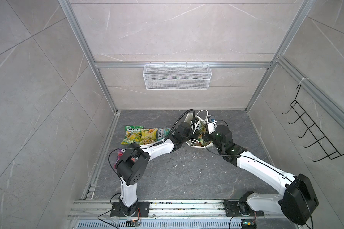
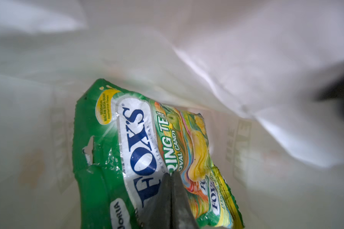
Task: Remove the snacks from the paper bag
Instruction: 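Lift the green packet up out of the bag with the left gripper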
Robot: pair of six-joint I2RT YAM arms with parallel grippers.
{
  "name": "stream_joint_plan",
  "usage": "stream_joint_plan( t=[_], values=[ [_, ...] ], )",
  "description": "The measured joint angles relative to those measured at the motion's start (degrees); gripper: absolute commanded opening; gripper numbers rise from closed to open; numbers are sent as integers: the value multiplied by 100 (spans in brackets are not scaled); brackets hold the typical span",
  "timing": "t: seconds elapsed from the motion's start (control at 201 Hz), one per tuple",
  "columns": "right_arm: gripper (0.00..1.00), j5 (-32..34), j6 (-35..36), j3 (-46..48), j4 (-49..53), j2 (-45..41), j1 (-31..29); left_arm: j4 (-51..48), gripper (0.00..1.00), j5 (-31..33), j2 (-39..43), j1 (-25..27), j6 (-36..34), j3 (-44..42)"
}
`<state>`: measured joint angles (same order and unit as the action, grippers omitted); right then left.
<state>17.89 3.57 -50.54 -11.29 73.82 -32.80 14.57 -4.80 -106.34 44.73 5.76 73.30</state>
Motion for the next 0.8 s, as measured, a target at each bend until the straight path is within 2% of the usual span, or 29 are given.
stream_joint_plan(
  t=[0.796],
  values=[
    [0,520,-68,-103,11,116,55,83,0,101,2234,-4,-330,-892]
  ],
)
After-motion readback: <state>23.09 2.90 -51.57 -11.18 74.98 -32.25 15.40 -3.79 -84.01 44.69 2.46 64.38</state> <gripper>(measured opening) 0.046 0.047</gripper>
